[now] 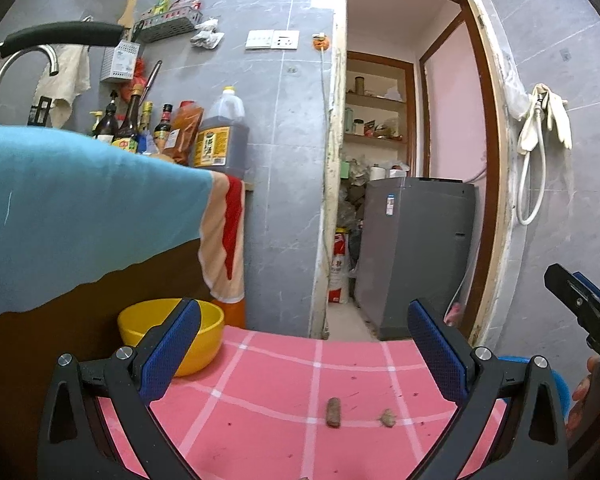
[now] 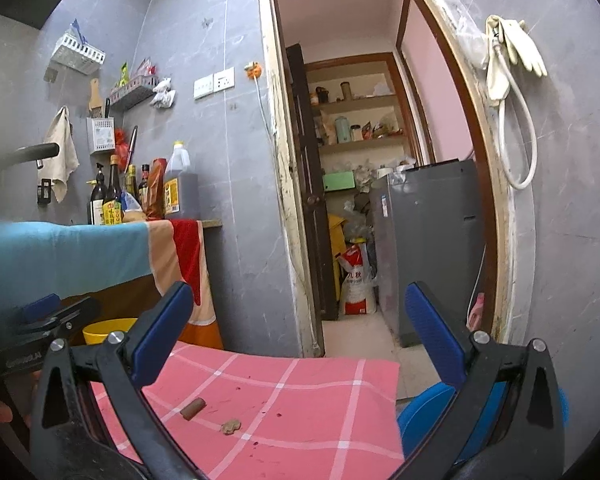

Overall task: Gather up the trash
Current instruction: 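Move both tools back over the table, then lower the left gripper around the brown stick while the right gripper approaches the tan scrap, then grasp the tan scrap with the right gripper while the left gripper grasps the brown stick, then carry the stick and tan scrap over the blue bucket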

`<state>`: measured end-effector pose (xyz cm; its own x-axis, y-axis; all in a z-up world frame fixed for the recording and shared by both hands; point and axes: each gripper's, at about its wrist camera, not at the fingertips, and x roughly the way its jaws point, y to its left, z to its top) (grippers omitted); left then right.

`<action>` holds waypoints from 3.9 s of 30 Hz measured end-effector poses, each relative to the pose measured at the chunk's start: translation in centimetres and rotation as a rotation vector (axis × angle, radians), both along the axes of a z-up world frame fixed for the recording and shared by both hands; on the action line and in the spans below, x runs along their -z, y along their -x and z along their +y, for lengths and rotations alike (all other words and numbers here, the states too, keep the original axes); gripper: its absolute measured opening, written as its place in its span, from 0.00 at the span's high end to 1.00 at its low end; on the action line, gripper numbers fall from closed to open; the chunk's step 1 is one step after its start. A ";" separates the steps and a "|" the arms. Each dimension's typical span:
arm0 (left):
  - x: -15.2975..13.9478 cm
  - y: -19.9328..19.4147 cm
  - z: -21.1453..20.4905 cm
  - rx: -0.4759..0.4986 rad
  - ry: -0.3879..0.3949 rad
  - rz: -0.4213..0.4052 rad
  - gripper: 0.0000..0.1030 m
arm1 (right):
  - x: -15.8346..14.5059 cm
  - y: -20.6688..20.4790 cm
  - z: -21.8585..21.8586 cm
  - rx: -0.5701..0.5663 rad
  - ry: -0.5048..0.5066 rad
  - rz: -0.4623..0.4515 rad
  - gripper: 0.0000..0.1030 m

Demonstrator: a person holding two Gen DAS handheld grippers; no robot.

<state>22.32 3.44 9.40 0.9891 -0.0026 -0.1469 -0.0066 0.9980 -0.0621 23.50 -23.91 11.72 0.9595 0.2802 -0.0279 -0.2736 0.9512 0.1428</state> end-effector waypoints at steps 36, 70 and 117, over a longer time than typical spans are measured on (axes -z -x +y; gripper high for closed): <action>8.1 -9.0 0.8 0.233 0.093 0.602 0.58 | 9.5 -9.5 7.8 -0.298 0.325 0.642 0.27; 8.8 -11.2 -0.4 0.302 0.122 0.721 0.89 | 11.2 -11.2 10.6 -0.424 0.397 0.790 0.66; -2.4 -2.3 -13.1 0.406 0.063 0.030 0.89 | -0.2 -0.2 -4.9 0.020 0.153 0.032 0.64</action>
